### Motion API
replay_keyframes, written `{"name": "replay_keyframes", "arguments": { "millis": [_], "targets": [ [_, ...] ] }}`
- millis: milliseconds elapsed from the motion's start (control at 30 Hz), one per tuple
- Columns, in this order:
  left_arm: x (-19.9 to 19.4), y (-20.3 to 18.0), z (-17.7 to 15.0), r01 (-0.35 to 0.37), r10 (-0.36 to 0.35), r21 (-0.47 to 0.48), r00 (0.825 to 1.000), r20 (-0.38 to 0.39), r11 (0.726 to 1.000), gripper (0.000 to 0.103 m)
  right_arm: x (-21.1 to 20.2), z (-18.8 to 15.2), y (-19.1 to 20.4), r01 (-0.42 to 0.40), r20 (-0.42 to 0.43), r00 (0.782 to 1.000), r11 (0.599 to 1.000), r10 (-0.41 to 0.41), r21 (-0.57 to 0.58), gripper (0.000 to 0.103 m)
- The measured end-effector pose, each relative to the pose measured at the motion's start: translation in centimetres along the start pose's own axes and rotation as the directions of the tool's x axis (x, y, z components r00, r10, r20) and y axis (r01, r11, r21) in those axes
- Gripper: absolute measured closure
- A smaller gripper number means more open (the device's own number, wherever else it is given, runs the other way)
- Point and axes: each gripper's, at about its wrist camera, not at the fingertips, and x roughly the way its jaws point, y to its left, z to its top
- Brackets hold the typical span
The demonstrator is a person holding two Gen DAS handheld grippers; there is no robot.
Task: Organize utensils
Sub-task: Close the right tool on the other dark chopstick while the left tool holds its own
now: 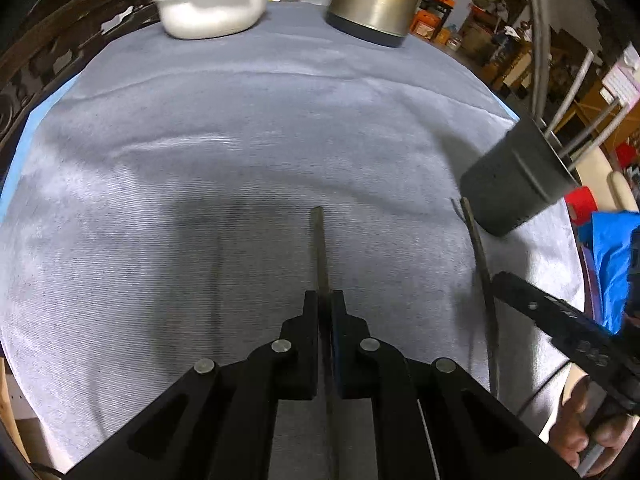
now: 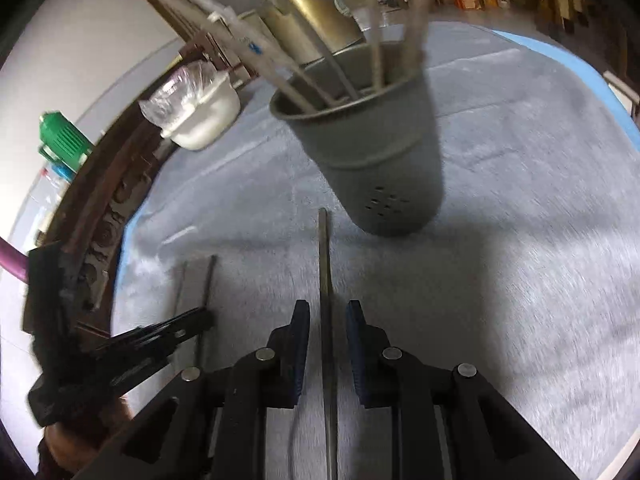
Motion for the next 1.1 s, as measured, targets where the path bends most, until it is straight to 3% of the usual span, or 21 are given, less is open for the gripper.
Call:
{"name": "replay_keyframes", "arguments": {
  "millis": [133, 200, 333, 400, 667, 1000, 1100],
  "targets": [
    [-0.3, 1.1, 0.3, 0.019, -0.019, -0.028, 1.0, -0.005, 0.999, 0.096, 1.4, 0.2, 0.9, 0.056, -0.022, 0.998, 0.998, -0.056, -0.007, 0.081],
    [-0.4, 1.5, 0.5, 0.034, -0.035, -0.044, 0.999, -0.011, 0.998, 0.092, 1.7, 0.1, 1.4, 0.066, -0.033, 0.997, 0.998, -0.066, -0.019, 0.086],
    [-0.6, 2.0, 0.8, 0.059, -0.059, -0.063, 0.998, -0.009, 0.996, 0.072, 2.0, 0.1, 1.4, -0.042, -0.08, 0.996, 0.999, 0.043, 0.014, 0.088],
    [-0.7, 2.1, 0.9, 0.063, -0.064, -0.066, 0.998, -0.012, 0.996, 0.069, 2.0, 0.1, 1.6, -0.049, -0.091, 0.995, 0.999, 0.05, 0.012, 0.087],
    [-0.2, 1.6, 2.1, 0.051, -0.053, -0.038, 0.998, -0.033, 0.998, 0.068, 1.7, 1.8, 2.7, 0.008, -0.069, 0.998, 1.0, -0.009, -0.02, 0.08],
    [1.2, 0.8, 3.8, 0.04, -0.04, -0.001, 0.998, -0.054, 0.999, 0.069, 4.6, 3.0, 4.7, 0.073, -0.125, 0.988, 0.991, -0.087, -0.111, 0.08],
    [1.6, 0.5, 4.4, 0.043, -0.042, 0.015, 0.997, -0.066, 0.999, 0.073, 4.9, 3.1, 5.5, 0.099, -0.108, 0.987, 0.983, -0.116, -0.155, 0.083]
  ]
}}
